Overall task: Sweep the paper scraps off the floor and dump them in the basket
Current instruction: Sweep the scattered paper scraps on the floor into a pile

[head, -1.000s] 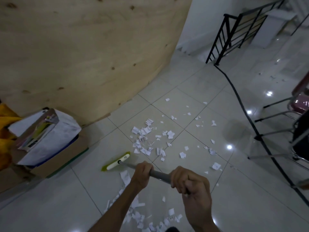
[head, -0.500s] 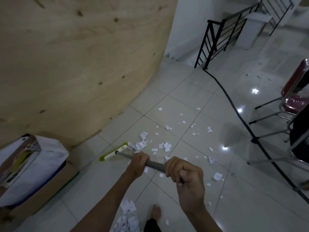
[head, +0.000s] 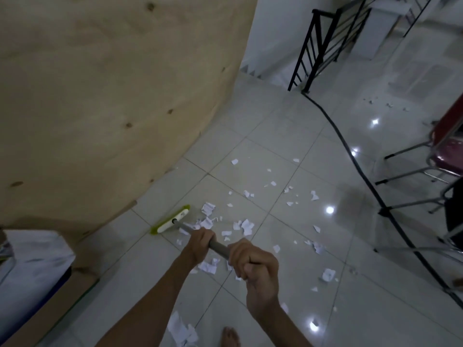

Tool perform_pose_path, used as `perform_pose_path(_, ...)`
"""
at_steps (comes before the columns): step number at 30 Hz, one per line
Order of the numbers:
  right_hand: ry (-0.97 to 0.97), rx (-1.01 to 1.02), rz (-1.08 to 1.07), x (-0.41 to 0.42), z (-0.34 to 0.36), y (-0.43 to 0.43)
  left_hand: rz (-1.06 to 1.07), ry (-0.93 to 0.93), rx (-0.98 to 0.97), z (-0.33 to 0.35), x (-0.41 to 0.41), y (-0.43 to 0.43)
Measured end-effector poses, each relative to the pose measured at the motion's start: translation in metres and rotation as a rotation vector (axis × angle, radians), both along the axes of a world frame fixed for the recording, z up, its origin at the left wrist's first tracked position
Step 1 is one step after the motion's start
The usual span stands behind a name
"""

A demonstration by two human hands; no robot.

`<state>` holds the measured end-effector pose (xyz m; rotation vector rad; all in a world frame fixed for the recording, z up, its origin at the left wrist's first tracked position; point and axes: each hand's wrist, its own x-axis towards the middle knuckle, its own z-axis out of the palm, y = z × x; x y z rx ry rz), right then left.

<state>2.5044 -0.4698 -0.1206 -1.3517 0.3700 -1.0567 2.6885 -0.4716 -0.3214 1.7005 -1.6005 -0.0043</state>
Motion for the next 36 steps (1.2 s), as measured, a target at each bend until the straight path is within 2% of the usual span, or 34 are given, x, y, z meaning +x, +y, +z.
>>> perform_pose_path(4, 0.024, 0.002, -0.012, 0.007, -0.012, -0.01, 0.143, 0.285, 0.215, -0.009, -0.008, -0.01)
perform_pose_path(7, 0.022, 0.062, -0.063, -0.002, -0.018, -0.01, -0.011, 0.377, 0.267, -0.01, -0.025, -0.014)
perform_pose_path(11, -0.023, 0.132, -0.149, -0.022, -0.024, 0.007, -0.071, 0.443, 0.342, -0.011, -0.048, -0.005)
perform_pose_path(20, -0.137, 0.134, -0.229, -0.074, -0.016, 0.088, -0.226, 0.462, 0.515, 0.002, -0.105, 0.07)
perform_pose_path(23, -0.127, 0.104, -0.222, -0.09, -0.004, 0.118, -0.265, 0.416, 0.558, 0.012, -0.126, 0.099)
perform_pose_path(26, -0.066, 0.125, -0.353, -0.103, 0.01, 0.153, -0.274, 0.361, 0.568, 0.022, -0.144, 0.127)
perform_pose_path(31, 0.001, 0.11, -0.43, -0.125, 0.029, 0.21, -0.353, 0.374, 0.503, 0.039, -0.173, 0.181)
perform_pose_path(36, -0.034, 0.128, -0.481, -0.143, 0.033, 0.263, -0.381, 0.338, 0.57, 0.038, -0.197, 0.227)
